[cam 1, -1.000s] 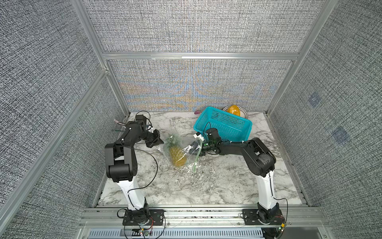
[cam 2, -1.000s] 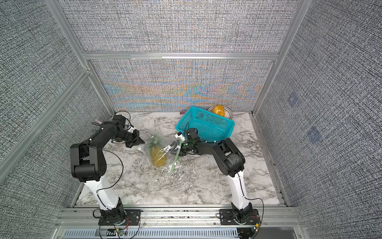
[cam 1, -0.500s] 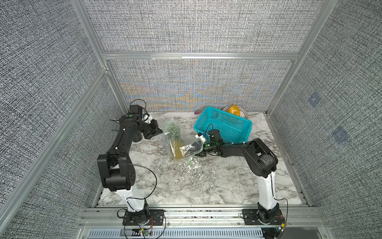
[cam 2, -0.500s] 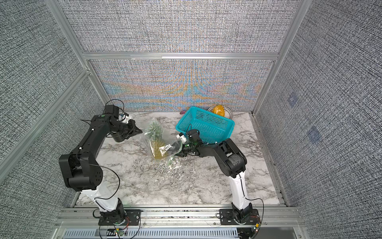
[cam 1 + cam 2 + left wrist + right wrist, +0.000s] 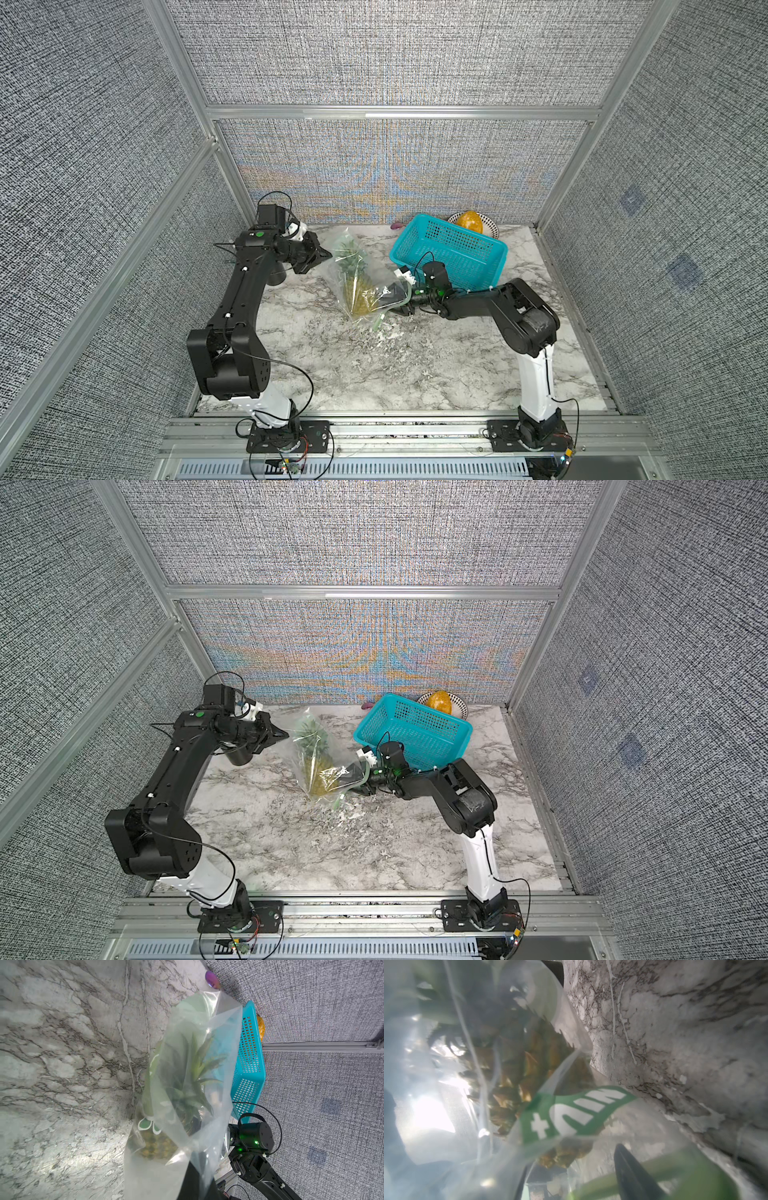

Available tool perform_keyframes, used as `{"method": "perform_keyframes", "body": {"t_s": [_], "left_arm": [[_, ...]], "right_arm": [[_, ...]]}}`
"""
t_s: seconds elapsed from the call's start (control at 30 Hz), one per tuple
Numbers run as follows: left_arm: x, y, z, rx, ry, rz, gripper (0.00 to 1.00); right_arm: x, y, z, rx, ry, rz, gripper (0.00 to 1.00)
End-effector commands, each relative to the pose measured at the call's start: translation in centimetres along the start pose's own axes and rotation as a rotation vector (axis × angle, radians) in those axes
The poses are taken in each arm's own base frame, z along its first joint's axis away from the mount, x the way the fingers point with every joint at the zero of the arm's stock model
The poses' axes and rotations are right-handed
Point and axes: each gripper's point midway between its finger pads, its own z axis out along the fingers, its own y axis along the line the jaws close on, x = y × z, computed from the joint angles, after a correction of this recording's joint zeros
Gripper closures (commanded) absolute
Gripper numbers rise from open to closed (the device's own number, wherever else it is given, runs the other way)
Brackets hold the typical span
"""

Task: Open the zip-top bag and take out the pineapple
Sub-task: Adjust the zipper food storage bag at the center of the board.

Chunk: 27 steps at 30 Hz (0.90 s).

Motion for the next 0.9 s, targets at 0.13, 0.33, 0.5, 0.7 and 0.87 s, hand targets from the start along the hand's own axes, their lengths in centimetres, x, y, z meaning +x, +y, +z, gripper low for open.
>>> {"method": "perform_keyframes", "body": {"t_s": [0.13,0.33,0.5,0.7,0.87], "left_arm": [[0.1,-0.1,-0.9,-0.014,-0.009,-0.001,1.0],[0.5,-0.2,-0.4,0.011,0.023,-0.054,1.0],[0.2,-0.7,-1.6,-0.03,0.005,-0.036,1.0],[-0.2,-2.2,-2.9,-0.004,-0.018,-0.028,1.0],[-0.4,-3.4,-3.8,0.02,-0.041,-0.03,1.0]], "right_arm": [[-0.1,2.8,-0.8,-0.091,-0.032,-0.102,0.02],[0.1,4.0,-0.9,-0.116,-0.035,-0.165,0.02],[0.5,2.6,-0.6,-0.07,-0.021,-0.143,0.02],[0.9,-0.5,-1.1,0.014,-0.011,-0.071,0.02],[1.2,-2.8,-1.9,0.075,-0.009,-0.013,0.02]]}}
